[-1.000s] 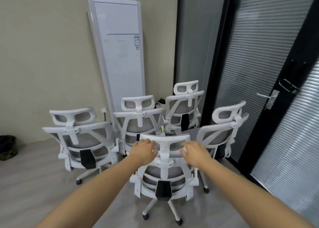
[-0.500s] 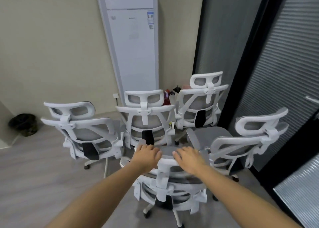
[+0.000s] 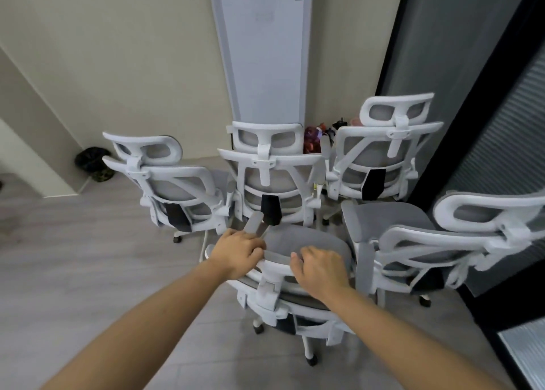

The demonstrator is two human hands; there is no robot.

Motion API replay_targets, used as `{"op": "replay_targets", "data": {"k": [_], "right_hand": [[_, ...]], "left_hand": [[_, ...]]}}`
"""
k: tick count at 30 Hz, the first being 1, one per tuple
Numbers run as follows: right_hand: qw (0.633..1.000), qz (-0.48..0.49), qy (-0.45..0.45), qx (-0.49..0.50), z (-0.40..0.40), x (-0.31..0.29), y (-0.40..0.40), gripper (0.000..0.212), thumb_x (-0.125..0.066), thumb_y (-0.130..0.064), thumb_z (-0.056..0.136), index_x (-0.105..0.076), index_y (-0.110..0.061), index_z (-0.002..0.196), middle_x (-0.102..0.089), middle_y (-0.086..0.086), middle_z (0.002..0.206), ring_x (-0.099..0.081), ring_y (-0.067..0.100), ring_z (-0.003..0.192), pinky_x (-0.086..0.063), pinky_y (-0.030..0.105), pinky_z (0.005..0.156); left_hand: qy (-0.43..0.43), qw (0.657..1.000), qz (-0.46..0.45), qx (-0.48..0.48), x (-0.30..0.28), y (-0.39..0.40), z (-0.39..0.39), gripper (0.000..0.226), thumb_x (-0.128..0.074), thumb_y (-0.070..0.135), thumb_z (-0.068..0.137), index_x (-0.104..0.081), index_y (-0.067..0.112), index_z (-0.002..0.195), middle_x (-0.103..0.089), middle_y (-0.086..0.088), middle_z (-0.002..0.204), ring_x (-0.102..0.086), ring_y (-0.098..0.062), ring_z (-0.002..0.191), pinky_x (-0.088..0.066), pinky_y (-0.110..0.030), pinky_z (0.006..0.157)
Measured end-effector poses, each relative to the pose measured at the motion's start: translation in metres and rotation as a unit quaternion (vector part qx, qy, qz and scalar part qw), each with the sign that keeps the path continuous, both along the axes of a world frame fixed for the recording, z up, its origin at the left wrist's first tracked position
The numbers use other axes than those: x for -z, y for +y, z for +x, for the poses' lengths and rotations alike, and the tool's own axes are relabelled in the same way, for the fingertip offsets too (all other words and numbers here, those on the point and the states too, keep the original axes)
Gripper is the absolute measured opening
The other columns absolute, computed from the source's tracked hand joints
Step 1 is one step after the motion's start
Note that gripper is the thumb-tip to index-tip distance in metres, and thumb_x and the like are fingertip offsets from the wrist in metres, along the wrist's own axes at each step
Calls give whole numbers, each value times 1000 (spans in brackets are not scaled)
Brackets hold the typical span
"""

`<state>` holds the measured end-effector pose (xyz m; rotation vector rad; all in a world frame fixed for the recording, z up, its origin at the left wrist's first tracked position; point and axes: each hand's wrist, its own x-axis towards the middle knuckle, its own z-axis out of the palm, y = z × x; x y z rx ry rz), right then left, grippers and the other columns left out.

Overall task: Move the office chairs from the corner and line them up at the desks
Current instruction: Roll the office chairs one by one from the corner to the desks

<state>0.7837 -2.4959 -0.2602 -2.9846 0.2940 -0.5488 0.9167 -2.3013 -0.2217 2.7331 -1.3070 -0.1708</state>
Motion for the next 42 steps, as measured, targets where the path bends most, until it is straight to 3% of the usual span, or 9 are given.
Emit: {"op": "replay_targets", "data": {"k": [6,16,26,29,37,42], "right_hand": [[1000,-10,9,-24,-25,-3,4,50,-36,-44,93,-63,-16,63,-61,2,58,-55,25,46,-41,31,45],[997,-19,-17,-66,-81,-8,65,44,-40,-43,88,-57,-16,58,-56,0,54,-53,24,41,-27,26,44],[984,-7,0,-176,-156,-8,160,45,-38,-46,87,-58,-16,60,-57,0,56,-55,26,42,-31,28,42],[977,-15,2,-213,-181,-9,189,44,-38,-47,86,-58,-18,60,-57,-1,56,-55,25,43,-27,27,45],[930,-4,9,-369,-254,-4,255,40,-40,-46,87,-57,-18,63,-59,1,61,-57,30,45,-37,29,41],[887,9,7,-462,-297,-4,301,36,-43,-44,88,-54,-20,64,-56,1,62,-53,28,44,-30,29,41]], "left_hand": [[-28,999,-15,-27,8,15,-37,39,-26,43,90,-63,34,95,-62,10,94,-55,-13,94,-34,-37,90],[-55,991,-40,-117,20,84,-120,43,-22,42,93,-62,28,84,-62,8,86,-56,-13,86,-33,-35,85],[-78,970,-34,-228,25,195,-241,46,-21,43,90,-64,27,84,-64,4,86,-57,-14,85,-35,-35,86],[-81,959,-28,-272,24,226,-289,45,-22,43,90,-63,26,83,-64,3,84,-57,-16,84,-35,-36,84],[-91,906,-20,-413,22,289,-433,45,-22,42,90,-62,25,80,-64,2,81,-58,-18,82,-39,-38,87],[-78,864,-15,-497,21,322,-522,40,-26,40,92,-60,24,77,-60,3,77,-53,-18,78,-40,-39,86]]}}
